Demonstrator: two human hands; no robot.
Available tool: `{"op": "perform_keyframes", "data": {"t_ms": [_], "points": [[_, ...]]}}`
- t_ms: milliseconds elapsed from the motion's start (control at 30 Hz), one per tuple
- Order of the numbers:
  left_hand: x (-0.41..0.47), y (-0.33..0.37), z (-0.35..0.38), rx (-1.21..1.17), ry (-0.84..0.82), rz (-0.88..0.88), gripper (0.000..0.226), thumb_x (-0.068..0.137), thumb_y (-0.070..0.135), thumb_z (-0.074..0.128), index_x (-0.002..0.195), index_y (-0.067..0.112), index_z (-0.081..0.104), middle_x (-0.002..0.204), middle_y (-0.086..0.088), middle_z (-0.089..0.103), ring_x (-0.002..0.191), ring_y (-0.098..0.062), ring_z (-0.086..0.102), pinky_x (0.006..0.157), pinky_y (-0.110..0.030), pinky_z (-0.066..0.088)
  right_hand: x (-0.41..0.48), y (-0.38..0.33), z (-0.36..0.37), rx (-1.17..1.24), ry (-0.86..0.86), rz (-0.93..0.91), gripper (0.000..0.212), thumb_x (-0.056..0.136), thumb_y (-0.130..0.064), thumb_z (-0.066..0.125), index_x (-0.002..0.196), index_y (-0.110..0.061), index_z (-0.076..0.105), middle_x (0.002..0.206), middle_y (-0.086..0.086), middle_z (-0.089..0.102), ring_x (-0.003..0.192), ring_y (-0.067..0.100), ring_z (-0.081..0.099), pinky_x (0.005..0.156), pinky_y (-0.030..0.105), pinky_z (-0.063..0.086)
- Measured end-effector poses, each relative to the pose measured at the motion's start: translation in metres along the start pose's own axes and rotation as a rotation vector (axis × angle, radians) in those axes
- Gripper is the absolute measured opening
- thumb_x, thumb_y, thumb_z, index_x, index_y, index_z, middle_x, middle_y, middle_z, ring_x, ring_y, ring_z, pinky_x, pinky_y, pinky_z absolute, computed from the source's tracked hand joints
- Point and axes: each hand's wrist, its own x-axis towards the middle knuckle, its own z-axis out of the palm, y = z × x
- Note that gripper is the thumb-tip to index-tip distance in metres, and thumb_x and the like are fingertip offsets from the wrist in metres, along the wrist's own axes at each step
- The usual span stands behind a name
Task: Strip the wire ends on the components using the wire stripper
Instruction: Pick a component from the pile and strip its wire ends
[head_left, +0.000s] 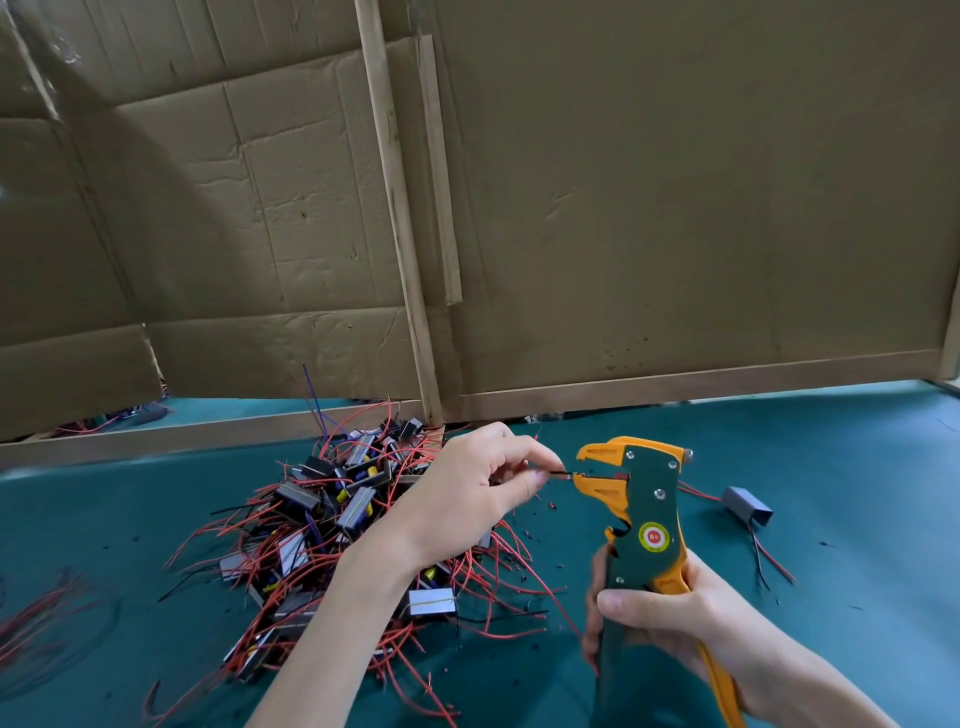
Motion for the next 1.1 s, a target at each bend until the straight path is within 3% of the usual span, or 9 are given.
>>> {"op": "perform_keyframes", "data": {"t_ms": [100,200,300,467,600,700,767,867,1100], "points": [[0.000,0.000,-0.001,-0.013,-0.023,-0.021,0.029,0.093,0.017,0.061,0.091,0.046,0.067,0.091,-0.009,0.056,0.083,-0.021,0.058,0.083,-0.042,0.051,0.000,0.001,0.000,-0.030,-0.002,0.008,0.031,0.067,-0.009,0.082,0.085,0.005,0.060,0.077,0.032,0.062,0.072,0.042,0.064,0.068,0.045,0.055],[-0.001,-0.002,-0.003,0.015,-0.029,-0.015,0.025,0.092,0.017,0.062,0.092,0.041,0.070,0.085,-0.005,0.053,0.074,-0.014,0.052,0.072,-0.026,0.044,0.000,0.001,-0.001,-0.065,-0.010,0.011,0.036,0.065,-0.014,0.086,0.083,0.003,0.060,0.076,0.031,0.063,0.071,0.041,0.064,0.067,0.044,0.055],[-0.001,-0.001,-0.005,0.039,-0.039,-0.027,0.021,0.091,0.015,0.064,0.093,0.034,0.073,0.083,-0.010,0.053,0.076,-0.020,0.053,0.070,-0.030,0.042,0.001,0.004,0.000,-0.125,0.023,0.002,0.039,0.057,-0.027,0.092,0.076,-0.007,0.064,0.071,0.026,0.063,0.066,0.039,0.064,0.068,0.041,0.053],[-0.002,-0.001,-0.010,0.084,-0.063,-0.042,0.015,0.091,0.016,0.064,0.097,0.024,0.075,0.080,-0.006,0.052,0.077,-0.018,0.052,0.073,-0.030,0.042,0.004,0.012,0.004,-0.266,0.132,-0.040,0.036,0.055,-0.040,0.086,0.059,-0.013,0.062,0.052,0.017,0.059,0.045,0.024,0.055,0.056,0.025,0.045],[-0.001,-0.005,-0.006,0.111,-0.080,-0.083,0.013,0.092,0.021,0.062,0.092,0.025,0.074,0.082,-0.002,0.055,0.072,-0.009,0.050,0.071,-0.026,0.040,0.008,0.026,0.016,-0.205,0.334,-0.036,0.045,0.047,-0.041,0.083,0.054,-0.012,0.049,0.040,0.016,0.046,0.029,0.021,0.040,0.036,0.023,0.037],[0.001,-0.009,-0.001,0.114,-0.074,-0.125,0.014,0.094,0.022,0.059,0.088,0.027,0.071,0.088,0.000,0.061,0.077,-0.011,0.055,0.074,-0.026,0.044,0.009,0.026,0.020,-0.037,0.225,0.051,0.045,0.041,-0.031,0.091,0.060,-0.010,0.057,0.049,0.019,0.050,0.037,0.025,0.048,0.040,0.030,0.045],[0.001,-0.011,-0.002,0.106,-0.016,-0.143,0.015,0.095,0.022,0.057,0.088,0.025,0.070,0.091,0.002,0.063,0.082,-0.012,0.058,0.078,-0.026,0.045,0.009,0.019,0.017,0.211,0.090,0.114,0.040,0.045,-0.021,0.094,0.069,-0.004,0.066,0.065,0.022,0.057,0.054,0.033,0.060,0.056,0.041,0.055],[0.002,-0.008,-0.008,0.078,0.123,-0.122,0.015,0.096,0.020,0.056,0.091,0.021,0.070,0.092,0.003,0.065,0.082,-0.011,0.058,0.079,-0.029,0.047,0.014,0.013,0.003,0.441,0.168,0.170,0.017,0.061,0.002,0.079,0.071,0.000,0.066,0.076,0.024,0.061,0.066,0.038,0.064,0.064,0.047,0.058],[0.034,0.040,0.006,-0.336,0.485,0.069,0.014,0.094,0.016,0.059,0.087,0.024,0.069,0.062,0.019,0.051,0.062,-0.002,0.043,0.062,-0.012,0.037,0.021,0.016,-0.024,0.514,0.322,0.361,0.014,0.074,-0.007,0.054,0.086,-0.001,0.052,0.083,0.027,0.064,0.069,0.038,0.067,0.070,0.048,0.053]]}}
